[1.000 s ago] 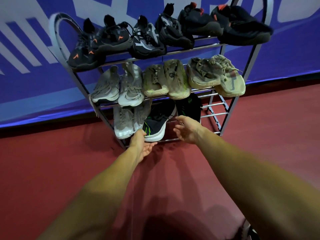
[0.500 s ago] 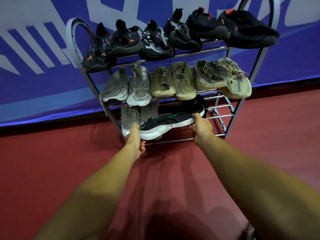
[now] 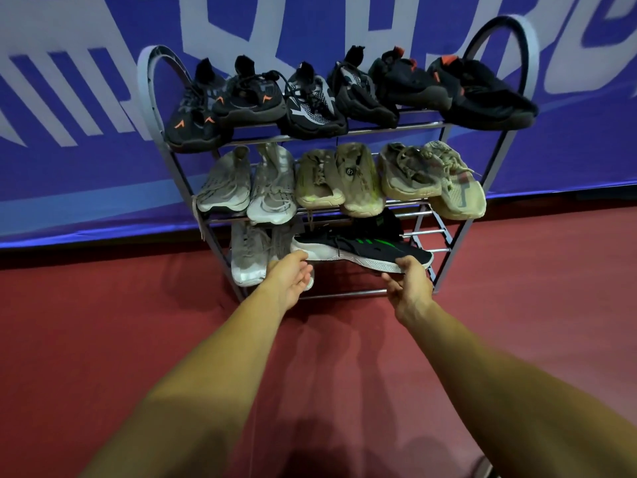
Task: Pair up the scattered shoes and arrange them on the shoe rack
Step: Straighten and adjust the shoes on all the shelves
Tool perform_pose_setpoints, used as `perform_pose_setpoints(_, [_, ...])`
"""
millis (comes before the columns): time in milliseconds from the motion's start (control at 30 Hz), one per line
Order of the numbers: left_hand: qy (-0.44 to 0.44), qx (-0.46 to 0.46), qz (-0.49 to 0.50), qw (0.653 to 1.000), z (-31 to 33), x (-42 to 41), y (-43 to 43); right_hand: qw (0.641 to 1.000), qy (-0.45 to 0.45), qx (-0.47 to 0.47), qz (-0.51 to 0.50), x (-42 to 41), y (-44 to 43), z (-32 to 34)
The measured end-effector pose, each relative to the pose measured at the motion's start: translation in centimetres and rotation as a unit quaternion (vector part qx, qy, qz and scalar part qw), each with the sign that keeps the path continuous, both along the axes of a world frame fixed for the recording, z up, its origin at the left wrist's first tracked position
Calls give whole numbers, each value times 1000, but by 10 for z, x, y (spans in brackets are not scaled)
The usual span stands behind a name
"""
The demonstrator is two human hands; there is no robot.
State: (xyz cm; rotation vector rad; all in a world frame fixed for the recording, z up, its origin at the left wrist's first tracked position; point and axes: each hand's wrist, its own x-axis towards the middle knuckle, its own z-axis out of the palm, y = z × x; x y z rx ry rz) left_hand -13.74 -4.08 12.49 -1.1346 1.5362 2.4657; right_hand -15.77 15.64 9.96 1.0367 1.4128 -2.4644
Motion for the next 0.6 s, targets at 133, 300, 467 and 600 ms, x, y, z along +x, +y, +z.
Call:
perform_pose_setpoints(133, [-28,0,-49,998,-3,-6,8,999,23,-20,30,3,-2,0])
perform_pose_setpoints(300, [-30,22,-76,996,-2,-15,17,989,58,-43,127,9,-11,1])
perform_pose_setpoints(467, [-15,2,-52,999,-8,-17,21,975,86,-32,202,18,-20,-3])
perform_pose_setpoints(600, [-1,-46,-1,999,-9,-22,8,959,80,-11,273,21,-19,2])
